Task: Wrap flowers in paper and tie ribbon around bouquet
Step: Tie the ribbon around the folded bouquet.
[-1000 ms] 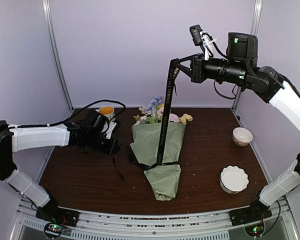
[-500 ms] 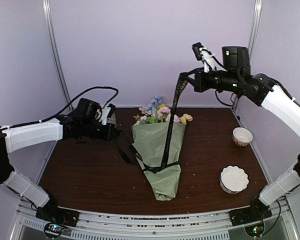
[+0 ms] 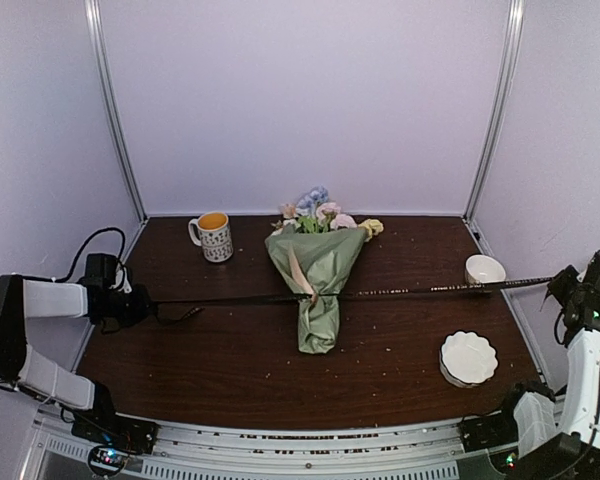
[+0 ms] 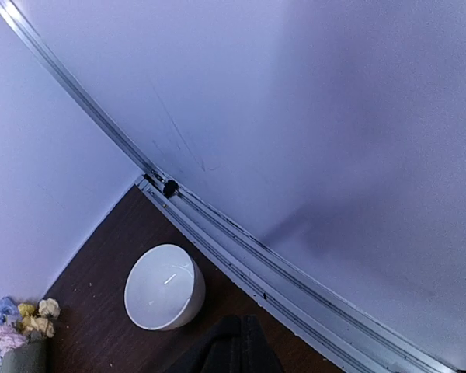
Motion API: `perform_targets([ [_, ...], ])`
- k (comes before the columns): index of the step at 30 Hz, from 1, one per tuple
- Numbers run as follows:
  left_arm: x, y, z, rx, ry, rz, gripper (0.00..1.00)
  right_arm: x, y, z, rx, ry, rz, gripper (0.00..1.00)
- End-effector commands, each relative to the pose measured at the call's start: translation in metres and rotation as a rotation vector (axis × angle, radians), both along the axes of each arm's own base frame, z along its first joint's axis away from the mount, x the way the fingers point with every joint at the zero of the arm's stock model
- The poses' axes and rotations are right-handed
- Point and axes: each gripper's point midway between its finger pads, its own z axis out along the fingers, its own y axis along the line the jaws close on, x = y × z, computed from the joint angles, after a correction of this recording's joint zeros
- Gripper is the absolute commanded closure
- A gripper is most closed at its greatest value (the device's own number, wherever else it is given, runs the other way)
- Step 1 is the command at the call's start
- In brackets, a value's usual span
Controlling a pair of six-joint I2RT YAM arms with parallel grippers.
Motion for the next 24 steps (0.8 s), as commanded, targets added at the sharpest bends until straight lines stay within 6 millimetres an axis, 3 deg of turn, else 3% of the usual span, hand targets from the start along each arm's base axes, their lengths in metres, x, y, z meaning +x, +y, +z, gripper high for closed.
perform_targets([
  [1,0.0,0.067,0.006,0.058,-0.06,0.262,1.0,-0.016,-0.044,-0.02,0.064,-0.032,-0.197,1.0],
  [7,-0.015,0.09,0.01,0.116,-0.065,0.355,1.0,-0.049,-0.077,-0.02,0.078,-0.069,-0.342,1.0],
  [19,-0.056,0.135,-0.013,0.116,-0.013,0.577,1.0,-0.061,-0.087,-0.02,0.087,-0.097,-0.394,1.0],
  [24,-0.062,0.144,-0.015,0.104,-0.016,0.615,1.0,-0.062,-0.088,-0.02,0.085,-0.094,-0.4,1.0],
])
